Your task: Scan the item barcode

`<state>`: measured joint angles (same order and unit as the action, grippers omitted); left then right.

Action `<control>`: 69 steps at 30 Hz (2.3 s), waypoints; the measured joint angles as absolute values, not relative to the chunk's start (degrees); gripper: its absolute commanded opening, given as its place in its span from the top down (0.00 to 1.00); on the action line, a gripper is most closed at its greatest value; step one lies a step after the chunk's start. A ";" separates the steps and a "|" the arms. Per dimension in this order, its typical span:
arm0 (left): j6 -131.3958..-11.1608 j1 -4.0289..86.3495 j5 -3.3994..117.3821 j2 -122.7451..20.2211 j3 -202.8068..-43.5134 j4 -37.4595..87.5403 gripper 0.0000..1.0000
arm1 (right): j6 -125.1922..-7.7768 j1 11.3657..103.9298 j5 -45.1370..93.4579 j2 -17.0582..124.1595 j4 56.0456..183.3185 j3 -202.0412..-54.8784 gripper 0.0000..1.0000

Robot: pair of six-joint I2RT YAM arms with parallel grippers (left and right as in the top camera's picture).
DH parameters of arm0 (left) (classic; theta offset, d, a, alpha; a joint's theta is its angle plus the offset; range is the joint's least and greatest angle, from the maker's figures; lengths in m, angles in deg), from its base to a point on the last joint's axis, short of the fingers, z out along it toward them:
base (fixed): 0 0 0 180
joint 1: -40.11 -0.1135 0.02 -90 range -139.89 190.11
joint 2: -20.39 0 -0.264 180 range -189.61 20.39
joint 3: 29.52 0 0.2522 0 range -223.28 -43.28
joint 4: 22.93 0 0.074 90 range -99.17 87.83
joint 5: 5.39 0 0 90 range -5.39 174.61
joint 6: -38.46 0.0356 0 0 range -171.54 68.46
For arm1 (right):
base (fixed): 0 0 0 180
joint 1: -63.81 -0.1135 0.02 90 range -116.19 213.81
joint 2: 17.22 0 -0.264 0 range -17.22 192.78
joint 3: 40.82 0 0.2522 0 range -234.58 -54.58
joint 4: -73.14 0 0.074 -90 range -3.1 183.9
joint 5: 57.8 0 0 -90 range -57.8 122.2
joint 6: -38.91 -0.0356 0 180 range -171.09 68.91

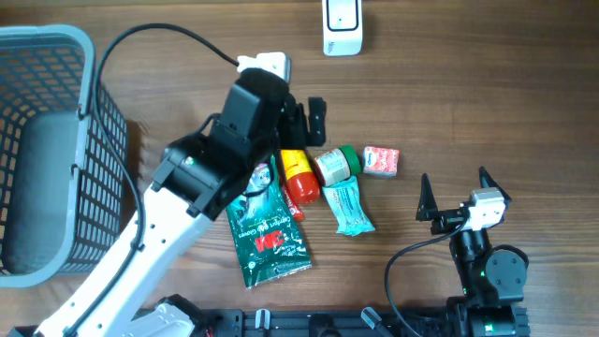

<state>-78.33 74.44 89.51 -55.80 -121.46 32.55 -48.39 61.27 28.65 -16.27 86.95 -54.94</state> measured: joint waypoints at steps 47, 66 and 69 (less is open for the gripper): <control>-78.41 64.89 97.45 -43.08 -132.51 87.26 0.00 | -102.18 61.22 -0.68 28.75 126.27 -98.11 0.04; -78.41 64.89 97.45 -43.08 -132.51 87.28 0.00 | -90.57 22.38 41.94 67.72 126.27 -101.63 0.26; -78.41 64.89 97.45 -43.08 -132.51 87.30 0.00 | -87.55 20.35 46.73 72.86 125.46 -104.23 0.26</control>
<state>-78.41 64.89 97.45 -43.08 -132.51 87.30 -87.55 20.35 46.73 72.86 125.46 -104.23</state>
